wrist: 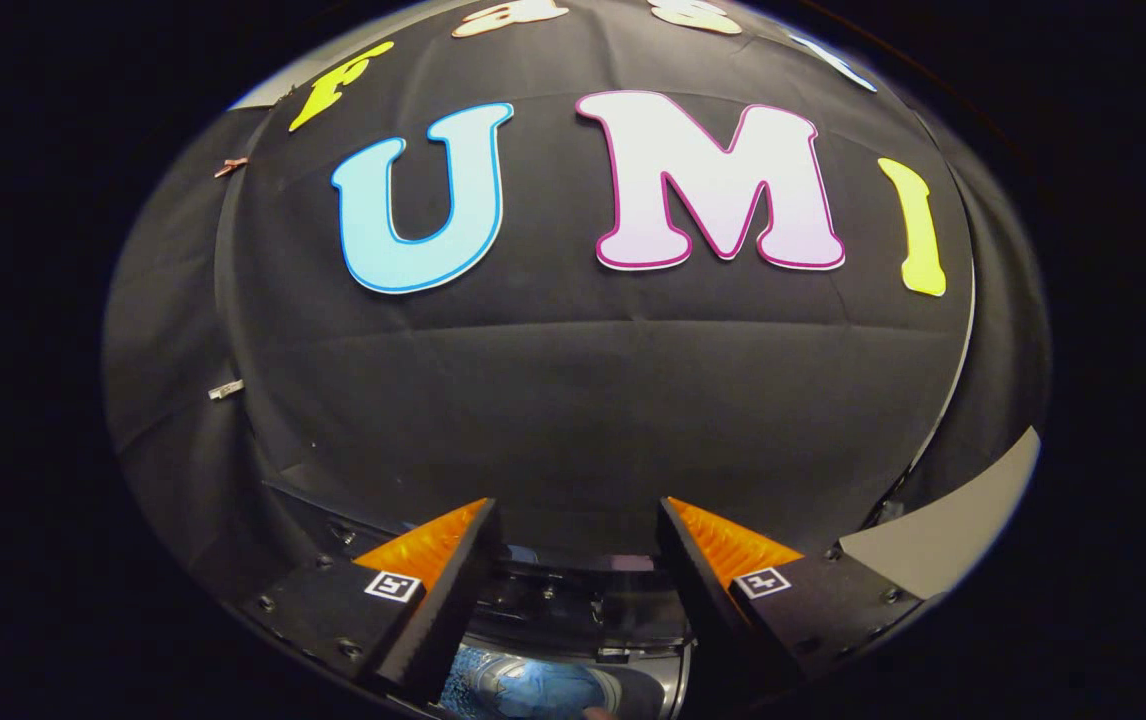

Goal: Put the clothes into the washing machine and then close the washing machine lid.

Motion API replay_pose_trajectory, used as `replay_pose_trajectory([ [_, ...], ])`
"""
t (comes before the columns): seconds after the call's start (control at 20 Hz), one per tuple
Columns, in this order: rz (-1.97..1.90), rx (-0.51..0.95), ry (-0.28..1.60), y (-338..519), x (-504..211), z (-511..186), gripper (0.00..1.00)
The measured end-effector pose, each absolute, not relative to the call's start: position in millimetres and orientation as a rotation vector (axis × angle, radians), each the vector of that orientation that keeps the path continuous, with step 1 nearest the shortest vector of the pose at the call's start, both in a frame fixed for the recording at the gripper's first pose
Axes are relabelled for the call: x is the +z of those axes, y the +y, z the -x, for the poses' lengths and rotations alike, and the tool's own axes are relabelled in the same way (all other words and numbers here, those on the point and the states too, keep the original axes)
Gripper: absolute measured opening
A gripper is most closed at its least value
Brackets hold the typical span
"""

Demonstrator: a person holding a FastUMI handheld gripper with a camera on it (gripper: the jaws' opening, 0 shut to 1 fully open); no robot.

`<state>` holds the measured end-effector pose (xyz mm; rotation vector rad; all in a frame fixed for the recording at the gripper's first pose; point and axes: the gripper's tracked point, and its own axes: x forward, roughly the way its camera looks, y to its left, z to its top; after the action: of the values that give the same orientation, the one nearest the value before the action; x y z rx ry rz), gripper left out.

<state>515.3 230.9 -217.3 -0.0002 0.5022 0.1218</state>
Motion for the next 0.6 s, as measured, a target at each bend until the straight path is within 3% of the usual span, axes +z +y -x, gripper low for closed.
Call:
replay_pose_trajectory([
  [0.6,0.036,0.133,0.534,231.1,-209.5,-427.1,0.98],
])
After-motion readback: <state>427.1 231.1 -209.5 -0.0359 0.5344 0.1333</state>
